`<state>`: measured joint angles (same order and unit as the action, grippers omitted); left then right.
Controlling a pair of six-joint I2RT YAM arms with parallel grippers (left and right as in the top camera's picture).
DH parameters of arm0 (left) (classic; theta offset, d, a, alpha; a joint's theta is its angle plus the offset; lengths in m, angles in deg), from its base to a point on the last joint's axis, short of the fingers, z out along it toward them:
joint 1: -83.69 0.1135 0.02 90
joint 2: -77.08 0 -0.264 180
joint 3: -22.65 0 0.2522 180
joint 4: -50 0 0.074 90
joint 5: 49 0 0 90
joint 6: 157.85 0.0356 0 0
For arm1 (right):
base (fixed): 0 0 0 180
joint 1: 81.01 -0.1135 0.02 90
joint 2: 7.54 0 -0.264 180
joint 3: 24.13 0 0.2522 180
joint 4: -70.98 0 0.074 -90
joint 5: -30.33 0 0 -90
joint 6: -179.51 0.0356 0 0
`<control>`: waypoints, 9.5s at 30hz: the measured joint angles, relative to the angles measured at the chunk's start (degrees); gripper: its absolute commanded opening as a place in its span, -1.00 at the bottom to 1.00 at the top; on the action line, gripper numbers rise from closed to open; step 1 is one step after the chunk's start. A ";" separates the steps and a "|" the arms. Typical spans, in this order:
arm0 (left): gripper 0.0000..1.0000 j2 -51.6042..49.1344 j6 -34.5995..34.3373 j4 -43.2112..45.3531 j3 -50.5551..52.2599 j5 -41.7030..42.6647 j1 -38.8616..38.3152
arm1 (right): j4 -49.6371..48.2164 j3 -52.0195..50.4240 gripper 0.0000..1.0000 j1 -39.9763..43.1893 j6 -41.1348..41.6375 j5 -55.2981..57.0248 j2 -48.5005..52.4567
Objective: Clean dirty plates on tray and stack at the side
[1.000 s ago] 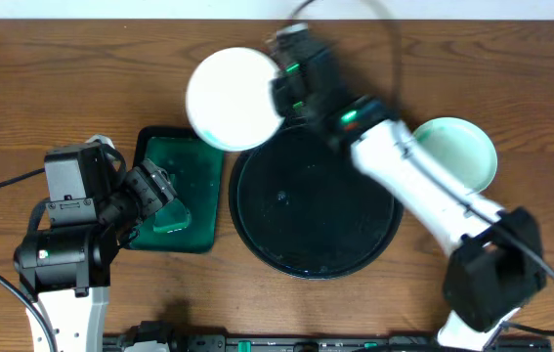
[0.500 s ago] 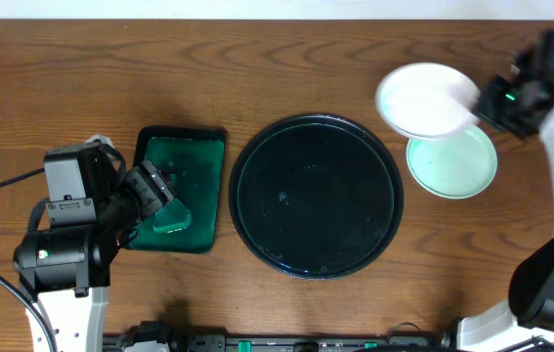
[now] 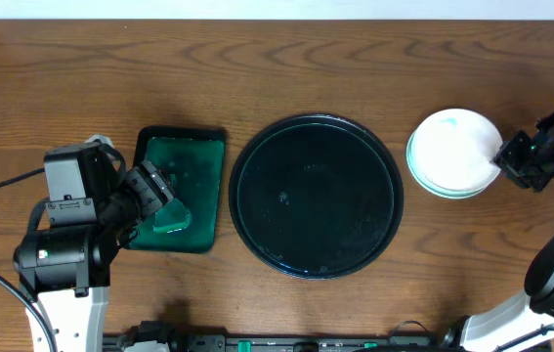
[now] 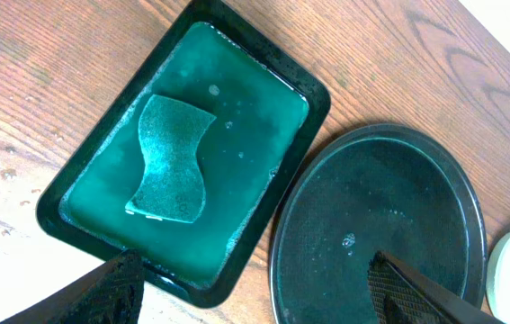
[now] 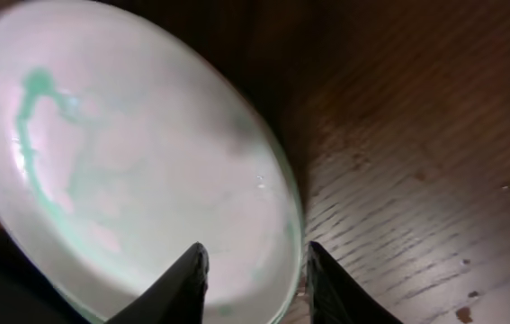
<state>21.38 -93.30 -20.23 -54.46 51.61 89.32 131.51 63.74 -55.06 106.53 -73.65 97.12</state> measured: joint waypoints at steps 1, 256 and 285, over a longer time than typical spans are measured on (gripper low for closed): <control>0.60 0.00 0.00 0.02 0.00 0.00 0.00 | 0.31 0.00 -0.17 -0.07 -0.42 -0.42 -0.59; 0.61 55.12 19.74 56.28 62.69 -0.26 -0.50 | -43.82 -73.72 0.99 -32.83 -17.40 1.25 -103.93; 0.61 55.12 19.74 56.28 62.69 -0.26 -0.50 | -43.82 -73.70 0.98 -32.83 -17.40 1.25 -103.93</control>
<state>76.50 -73.57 36.06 8.22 51.35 88.81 87.68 -9.97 -87.88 89.13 -72.40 -6.81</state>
